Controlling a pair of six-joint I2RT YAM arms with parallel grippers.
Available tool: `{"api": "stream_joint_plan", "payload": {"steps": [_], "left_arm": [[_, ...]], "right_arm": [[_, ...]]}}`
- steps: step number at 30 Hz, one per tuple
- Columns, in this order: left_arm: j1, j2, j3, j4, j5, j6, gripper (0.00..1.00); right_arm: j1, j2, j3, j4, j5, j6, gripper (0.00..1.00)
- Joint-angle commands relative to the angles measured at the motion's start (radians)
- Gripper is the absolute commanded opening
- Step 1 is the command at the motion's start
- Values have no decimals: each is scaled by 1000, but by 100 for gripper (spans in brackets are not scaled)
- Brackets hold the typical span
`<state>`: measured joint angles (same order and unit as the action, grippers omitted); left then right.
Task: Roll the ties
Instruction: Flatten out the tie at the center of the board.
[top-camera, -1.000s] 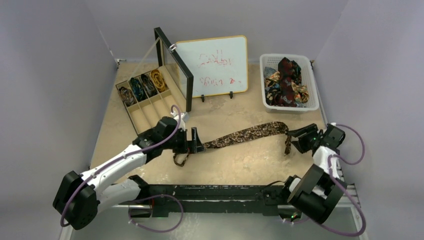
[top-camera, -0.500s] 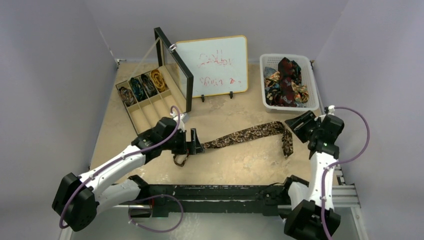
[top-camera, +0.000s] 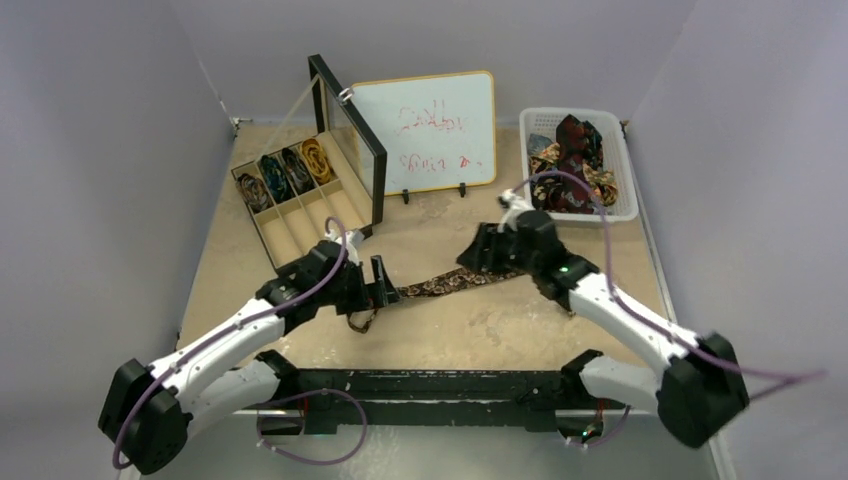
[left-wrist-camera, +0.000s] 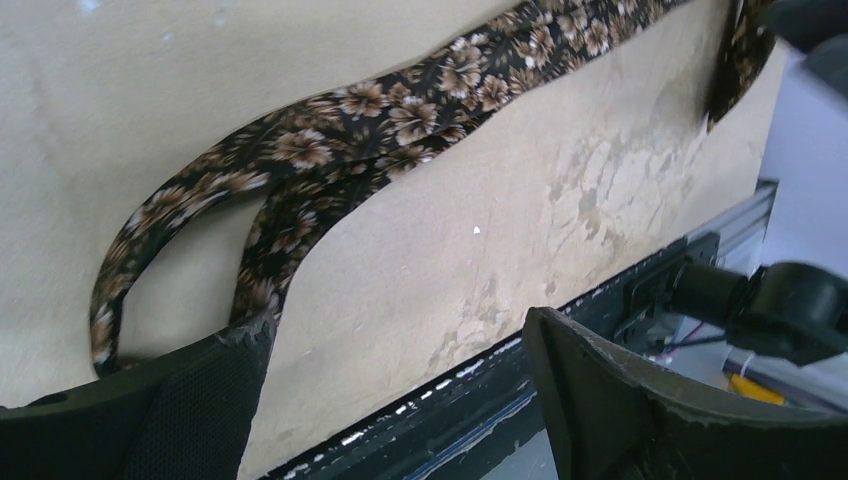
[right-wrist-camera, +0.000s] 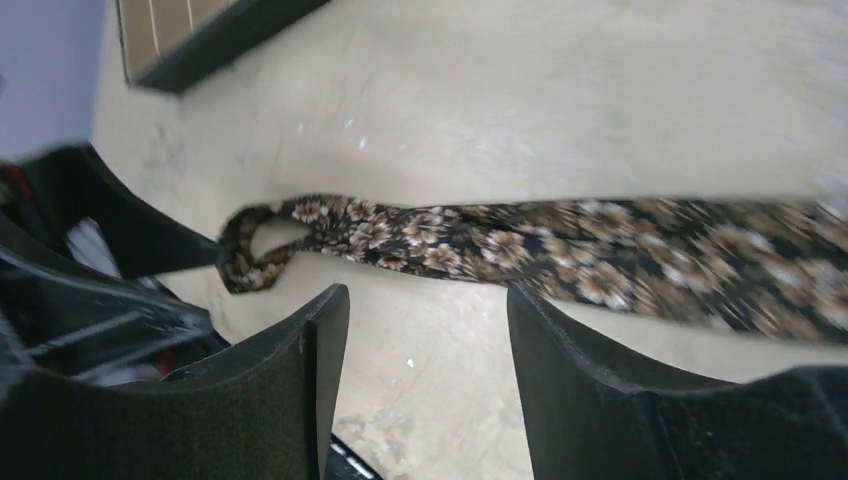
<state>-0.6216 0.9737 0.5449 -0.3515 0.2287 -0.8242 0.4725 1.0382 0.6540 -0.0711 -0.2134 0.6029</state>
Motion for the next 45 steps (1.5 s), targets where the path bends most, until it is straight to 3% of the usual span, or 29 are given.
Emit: {"api": "stream_joint_plan", "payload": {"steps": [1,3,5,6,12,17,21,28,32,36,41,45], "left_arm": [[8,-127,-30,-98,-130,-143,93],[8,-191,-38,-148,-183,-188,94],[7,-251,-38,-200,-214,-225,96],[8,-277,-39,-213,-221,-239,96],[8,-326,-25,-363,-279,-342,97],[8,-343,-46,-402,-272,-426,98],[8,-345,-76,-433,-269,-470,97],[8,-334,-129,-392,-271,-509,89],[8,-310,-149,-344,-264,-510,85],[7,-282,-165,-301,-272,-500,80],[8,-237,-166,-240,-326,-478,67],[7,-200,-174,-175,-355,-448,59]], "right_arm": [[198,179,68,244,86,-290,64],[269,240,79,339,77,-442,64],[288,273,57,434,-32,-578,66],[292,287,57,446,-122,-663,66],[306,424,103,442,-301,-960,69],[359,555,173,379,-365,-1064,67],[378,630,181,438,-382,-1088,67],[378,715,211,425,-406,-1143,62],[378,749,195,468,-371,-1114,54],[381,732,155,581,-299,-1009,29],[390,629,29,729,-194,-906,6],[423,578,-29,791,-121,-854,0]]}}
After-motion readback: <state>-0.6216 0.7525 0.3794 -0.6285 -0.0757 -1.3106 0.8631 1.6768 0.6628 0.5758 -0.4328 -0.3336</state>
